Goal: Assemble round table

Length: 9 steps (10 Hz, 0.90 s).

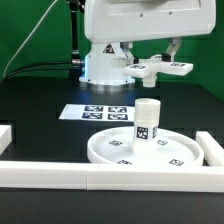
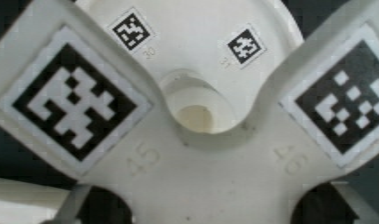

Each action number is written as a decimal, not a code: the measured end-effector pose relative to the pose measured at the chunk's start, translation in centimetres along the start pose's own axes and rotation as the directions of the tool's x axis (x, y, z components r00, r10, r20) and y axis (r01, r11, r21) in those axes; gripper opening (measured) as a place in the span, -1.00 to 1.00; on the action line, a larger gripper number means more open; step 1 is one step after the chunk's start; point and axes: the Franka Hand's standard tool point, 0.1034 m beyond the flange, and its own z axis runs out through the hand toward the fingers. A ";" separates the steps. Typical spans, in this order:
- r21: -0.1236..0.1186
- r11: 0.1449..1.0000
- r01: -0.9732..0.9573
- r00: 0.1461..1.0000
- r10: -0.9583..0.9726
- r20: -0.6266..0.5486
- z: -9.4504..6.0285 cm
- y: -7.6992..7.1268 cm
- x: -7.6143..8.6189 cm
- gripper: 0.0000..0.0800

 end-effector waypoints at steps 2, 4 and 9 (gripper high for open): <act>-0.003 1.000 0.024 1.000 -0.024 -0.007 0.2 0.1 0.1 0.11; -0.008 0.998 0.056 0.998 -0.056 -0.009 1.1 -0.1 0.3 0.11; -0.014 0.999 0.052 0.999 -0.052 -0.009 2.8 0.0 0.0 0.11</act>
Offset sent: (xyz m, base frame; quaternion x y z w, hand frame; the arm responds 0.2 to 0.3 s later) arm 0.0148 0.0091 -0.0091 -0.0173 0.0006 -0.0708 0.9973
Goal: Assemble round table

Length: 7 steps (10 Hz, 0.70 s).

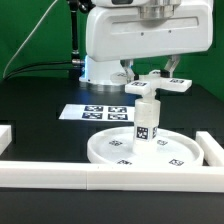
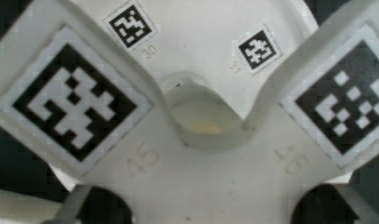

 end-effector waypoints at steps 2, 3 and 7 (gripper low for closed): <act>-0.001 1.000 -0.005 1.000 0.005 0.000 0.6 0.1 -0.5 0.11; -0.002 1.000 -0.005 1.000 0.005 0.000 0.7 0.0 -0.5 0.11; -0.012 1.000 -0.003 1.000 0.003 -0.011 2.1 0.1 -0.2 0.11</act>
Offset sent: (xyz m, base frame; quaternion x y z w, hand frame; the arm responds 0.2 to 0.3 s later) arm 0.0005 0.0042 -0.0045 -0.0008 0.0102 0.0048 0.9999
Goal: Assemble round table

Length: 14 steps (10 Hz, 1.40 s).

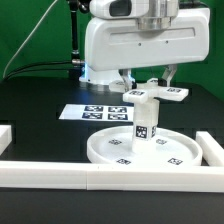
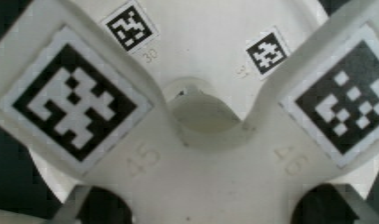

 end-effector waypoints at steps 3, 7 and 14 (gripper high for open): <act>-0.011 1.000 0.003 1.000 -0.003 -0.028 -0.1 0.1 0.5 0.11; -0.011 1.000 0.003 1.000 -0.003 -0.028 -0.1 0.1 0.5 0.11; 0.028 0.959 -0.283 0.957 0.284 -0.050 0.0 0.1 0.5 0.11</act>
Offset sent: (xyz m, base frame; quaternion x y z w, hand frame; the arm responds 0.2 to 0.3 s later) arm 0.0000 0.0000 0.0000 0.0000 0.0000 0.0000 1.0000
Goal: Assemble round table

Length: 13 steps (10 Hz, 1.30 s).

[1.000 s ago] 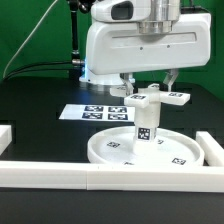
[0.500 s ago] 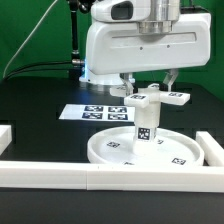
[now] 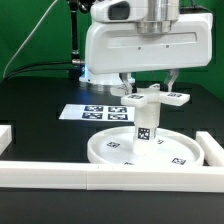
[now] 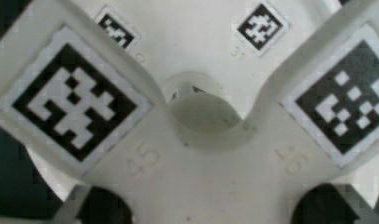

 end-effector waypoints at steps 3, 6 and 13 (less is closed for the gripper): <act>0.027 0.936 -0.351 0.936 0.352 -0.016 0.1 -0.4 -0.1 0.11; 0.038 0.771 -0.636 0.771 0.637 -0.005 0.1 -0.4 0.0 0.11; 0.060 0.202 -0.978 0.204 0.979 0.029 0.1 -0.4 0.1 0.11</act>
Offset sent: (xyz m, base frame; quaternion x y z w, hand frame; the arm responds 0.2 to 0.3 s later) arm -0.0048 0.0072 -0.0086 0.0184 -0.0062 0.3149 0.9489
